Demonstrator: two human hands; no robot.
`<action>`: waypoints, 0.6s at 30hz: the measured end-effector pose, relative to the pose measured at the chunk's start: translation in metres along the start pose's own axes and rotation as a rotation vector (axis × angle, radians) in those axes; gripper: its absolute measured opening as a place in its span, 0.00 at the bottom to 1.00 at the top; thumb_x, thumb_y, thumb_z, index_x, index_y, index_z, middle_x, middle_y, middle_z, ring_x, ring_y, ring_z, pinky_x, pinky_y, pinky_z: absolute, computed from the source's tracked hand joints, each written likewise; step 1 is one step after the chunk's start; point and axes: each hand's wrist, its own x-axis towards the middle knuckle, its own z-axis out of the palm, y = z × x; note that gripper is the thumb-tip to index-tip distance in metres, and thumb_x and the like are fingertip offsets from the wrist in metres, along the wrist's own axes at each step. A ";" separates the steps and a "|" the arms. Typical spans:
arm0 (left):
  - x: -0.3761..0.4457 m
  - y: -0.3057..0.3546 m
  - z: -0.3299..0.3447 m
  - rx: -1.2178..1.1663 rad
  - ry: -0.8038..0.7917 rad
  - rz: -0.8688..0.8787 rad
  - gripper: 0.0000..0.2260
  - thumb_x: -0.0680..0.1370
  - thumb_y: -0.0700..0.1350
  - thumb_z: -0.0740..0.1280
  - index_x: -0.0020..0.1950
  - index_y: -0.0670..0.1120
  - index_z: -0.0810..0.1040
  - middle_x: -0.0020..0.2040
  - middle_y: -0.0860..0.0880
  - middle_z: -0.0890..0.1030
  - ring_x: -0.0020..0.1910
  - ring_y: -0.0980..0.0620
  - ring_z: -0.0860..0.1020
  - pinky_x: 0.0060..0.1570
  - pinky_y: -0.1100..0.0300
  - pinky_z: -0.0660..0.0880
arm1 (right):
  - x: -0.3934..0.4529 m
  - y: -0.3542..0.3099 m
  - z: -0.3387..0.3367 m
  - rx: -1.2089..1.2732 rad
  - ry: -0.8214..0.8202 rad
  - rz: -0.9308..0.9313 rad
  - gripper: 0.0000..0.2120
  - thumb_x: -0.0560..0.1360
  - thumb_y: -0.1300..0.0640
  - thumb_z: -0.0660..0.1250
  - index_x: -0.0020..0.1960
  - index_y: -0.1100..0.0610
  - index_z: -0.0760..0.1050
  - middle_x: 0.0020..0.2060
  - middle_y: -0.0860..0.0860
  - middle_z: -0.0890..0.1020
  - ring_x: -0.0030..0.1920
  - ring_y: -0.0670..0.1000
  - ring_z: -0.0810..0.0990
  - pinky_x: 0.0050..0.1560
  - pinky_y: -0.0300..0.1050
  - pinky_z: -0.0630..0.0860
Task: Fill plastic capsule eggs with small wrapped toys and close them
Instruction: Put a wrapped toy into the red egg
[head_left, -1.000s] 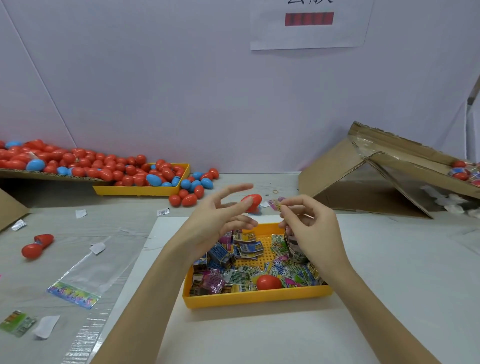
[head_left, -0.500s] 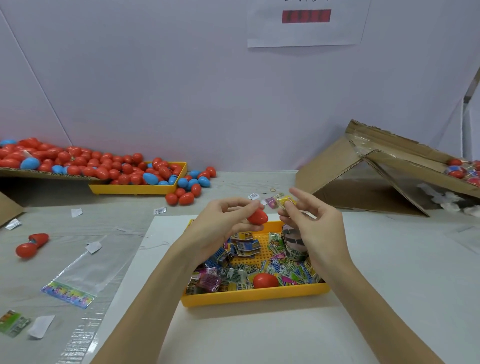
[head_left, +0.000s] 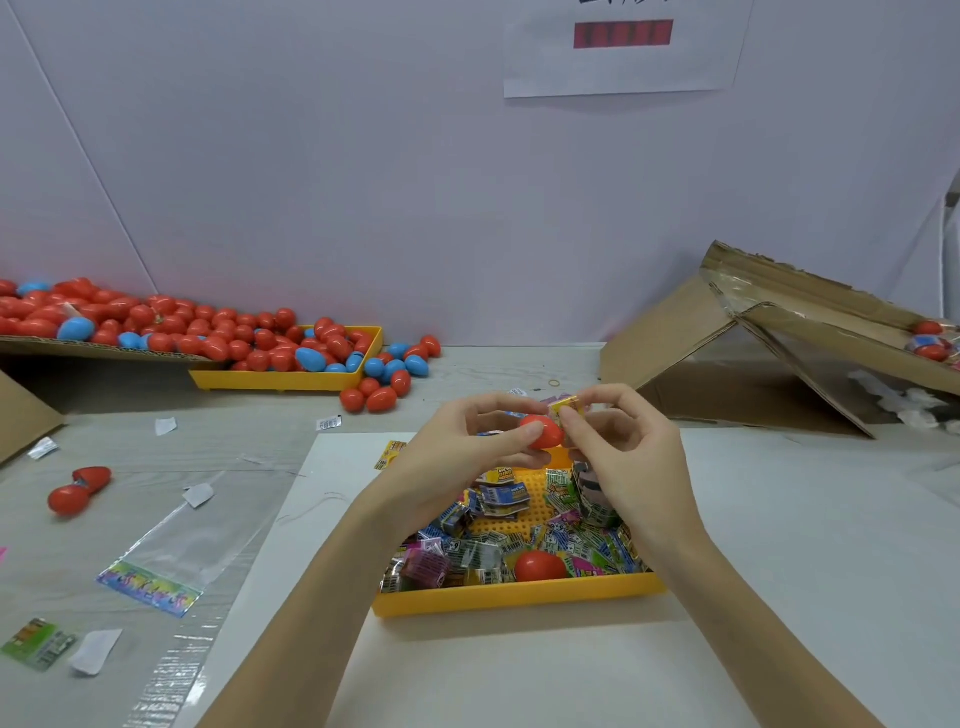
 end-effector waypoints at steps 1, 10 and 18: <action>0.000 0.000 0.000 0.002 0.003 0.001 0.12 0.77 0.45 0.74 0.60 0.47 0.84 0.55 0.44 0.86 0.52 0.41 0.86 0.55 0.56 0.82 | 0.000 0.000 0.000 -0.013 -0.027 -0.015 0.05 0.78 0.53 0.73 0.53 0.48 0.81 0.42 0.50 0.87 0.45 0.50 0.87 0.45 0.44 0.85; 0.000 -0.002 -0.005 0.141 0.032 0.007 0.10 0.77 0.47 0.75 0.59 0.51 0.85 0.55 0.49 0.87 0.51 0.44 0.87 0.63 0.50 0.79 | 0.002 0.000 -0.002 -0.068 -0.085 0.079 0.05 0.80 0.50 0.71 0.53 0.48 0.83 0.44 0.44 0.87 0.47 0.44 0.86 0.44 0.37 0.83; -0.001 0.001 -0.003 0.261 0.052 0.019 0.14 0.77 0.47 0.76 0.62 0.54 0.84 0.56 0.54 0.86 0.50 0.51 0.87 0.65 0.49 0.78 | 0.002 -0.003 -0.001 0.034 -0.043 0.213 0.08 0.80 0.45 0.68 0.53 0.47 0.83 0.48 0.45 0.87 0.48 0.44 0.86 0.41 0.42 0.81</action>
